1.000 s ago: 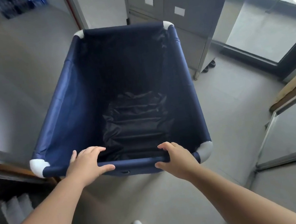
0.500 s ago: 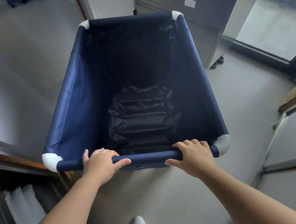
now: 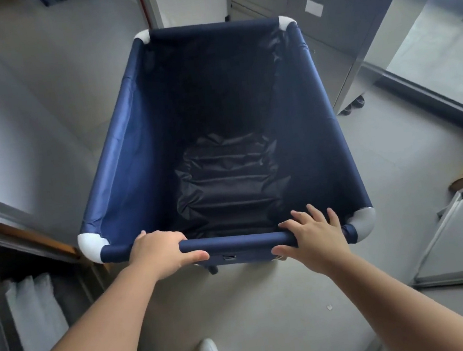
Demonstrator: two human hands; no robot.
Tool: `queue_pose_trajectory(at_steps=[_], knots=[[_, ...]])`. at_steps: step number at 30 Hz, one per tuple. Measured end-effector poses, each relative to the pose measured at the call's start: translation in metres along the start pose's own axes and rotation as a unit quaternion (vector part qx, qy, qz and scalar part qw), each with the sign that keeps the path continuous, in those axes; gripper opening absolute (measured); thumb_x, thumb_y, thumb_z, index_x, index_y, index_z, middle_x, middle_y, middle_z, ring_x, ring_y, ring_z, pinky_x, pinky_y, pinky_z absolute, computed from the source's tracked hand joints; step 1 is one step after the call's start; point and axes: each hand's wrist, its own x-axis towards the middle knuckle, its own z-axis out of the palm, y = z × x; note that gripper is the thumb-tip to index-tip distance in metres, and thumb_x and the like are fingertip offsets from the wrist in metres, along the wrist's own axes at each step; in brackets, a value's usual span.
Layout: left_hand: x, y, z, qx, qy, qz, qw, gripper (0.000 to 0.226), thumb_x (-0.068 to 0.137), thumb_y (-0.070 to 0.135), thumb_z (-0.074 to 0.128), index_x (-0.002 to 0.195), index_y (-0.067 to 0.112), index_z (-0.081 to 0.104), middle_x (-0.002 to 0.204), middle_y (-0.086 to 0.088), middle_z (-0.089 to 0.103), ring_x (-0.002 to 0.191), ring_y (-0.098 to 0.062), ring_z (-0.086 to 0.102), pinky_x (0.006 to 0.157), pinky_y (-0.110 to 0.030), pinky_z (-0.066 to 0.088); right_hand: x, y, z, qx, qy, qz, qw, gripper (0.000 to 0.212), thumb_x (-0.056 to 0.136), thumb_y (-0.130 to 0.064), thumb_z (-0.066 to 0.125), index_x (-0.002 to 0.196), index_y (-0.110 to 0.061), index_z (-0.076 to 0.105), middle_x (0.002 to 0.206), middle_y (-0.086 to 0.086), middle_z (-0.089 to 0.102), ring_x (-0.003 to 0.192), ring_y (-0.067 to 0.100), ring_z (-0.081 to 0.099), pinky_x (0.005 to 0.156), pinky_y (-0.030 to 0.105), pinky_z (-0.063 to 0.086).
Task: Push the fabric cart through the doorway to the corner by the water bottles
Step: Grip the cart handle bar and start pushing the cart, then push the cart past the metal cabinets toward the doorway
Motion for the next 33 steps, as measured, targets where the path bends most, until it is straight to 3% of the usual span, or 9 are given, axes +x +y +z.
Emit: queue_pose_trajectory(at_steps=[3,9,11,14,17,21,24,28,33], knots=[[0.002,0.013,-0.001,0.000,0.030,0.000,1.000,0.089,0.051,0.105,0.020,0.096,0.043,0.065,0.083,0.015,0.066,0.083,-0.014,0.060,0.078,-0.035,0.041,0.003,0.014,-0.002,-0.018,0.014,-0.010,1.000,0.082,0.079,-0.088,0.026,0.145,-0.042,0.040,0.163,-0.004,0.028,0.152,0.030,0.003,0.119,0.062,0.002],[0.017,0.033,-0.006,-0.002,0.032,-0.014,0.999,0.079,0.059,0.103,0.029,0.092,0.041,0.065,0.082,0.013,0.066,0.081,-0.015,0.060,0.073,-0.033,0.046,0.025,0.032,-0.013,-0.035,0.003,-0.005,0.999,0.087,0.078,-0.090,0.023,0.148,-0.040,0.034,0.161,-0.003,0.031,0.152,0.032,0.005,0.116,0.065,-0.006],[0.025,0.038,-0.011,-0.001,0.023,-0.007,1.000,0.080,0.060,0.103,0.028,0.091,0.039,0.065,0.082,0.012,0.066,0.083,-0.016,0.060,0.078,-0.034,0.046,0.033,0.027,-0.016,-0.036,0.008,-0.022,0.999,0.086,0.078,-0.089,0.022,0.148,-0.040,0.035,0.160,-0.004,0.033,0.151,0.031,0.008,0.116,0.064,-0.006],[0.039,0.044,-0.017,-0.004,0.006,0.010,1.000,0.080,0.064,0.100,0.028,0.096,0.038,0.066,0.086,0.010,0.069,0.104,-0.020,0.061,0.109,-0.038,0.035,0.047,0.017,-0.018,-0.048,0.020,-0.066,0.996,0.076,0.083,-0.082,0.022,0.145,-0.042,0.038,0.158,-0.005,0.035,0.151,0.030,0.009,0.115,0.065,-0.007],[0.057,0.046,-0.026,0.001,0.005,0.018,1.000,0.086,0.062,0.100,0.023,0.103,0.037,0.066,0.095,0.009,0.071,0.119,-0.024,0.056,0.110,-0.037,0.032,0.065,0.015,-0.023,-0.046,0.018,-0.077,0.996,0.063,0.092,-0.072,0.031,0.147,-0.041,0.035,0.160,-0.004,0.032,0.152,0.032,0.007,0.113,0.066,-0.011],[0.087,0.048,-0.037,-0.007,0.033,0.017,0.999,0.095,0.049,0.105,0.012,0.090,0.038,0.065,0.081,0.012,0.065,0.092,-0.018,0.061,0.077,-0.033,0.047,0.092,0.023,-0.031,-0.024,0.012,-0.093,0.995,0.055,0.099,-0.059,0.036,0.150,-0.039,0.030,0.163,-0.006,0.026,0.153,0.031,0.002,0.115,0.066,-0.010],[0.112,0.053,-0.048,-0.015,0.042,0.005,0.999,0.091,0.049,0.107,0.017,0.080,0.035,0.063,0.072,0.012,0.062,0.073,-0.012,0.057,0.060,-0.030,0.044,0.119,0.030,-0.043,0.000,0.008,-0.062,0.998,0.066,0.091,-0.073,0.029,0.149,-0.042,0.031,0.164,-0.009,0.024,0.153,0.026,0.001,0.115,0.064,-0.010],[0.136,0.066,-0.058,-0.029,0.044,0.001,0.999,0.087,0.052,0.105,0.021,0.077,0.032,0.063,0.068,0.012,0.062,0.070,-0.010,0.056,0.060,-0.030,0.045,0.148,0.043,-0.057,0.008,0.008,-0.017,1.000,0.092,0.072,-0.091,0.010,0.149,-0.046,0.032,0.165,-0.009,0.021,0.153,0.023,-0.003,0.114,0.064,-0.011],[0.156,0.084,-0.068,-0.040,0.014,0.002,0.999,0.086,0.054,0.105,0.022,0.080,0.035,0.065,0.074,0.013,0.065,0.074,-0.012,0.060,0.073,-0.034,0.054,0.168,0.065,-0.067,0.002,0.004,-0.017,1.000,0.092,0.068,-0.094,0.010,0.143,-0.049,0.040,0.165,-0.009,0.021,0.153,0.023,-0.003,0.115,0.063,-0.009]])
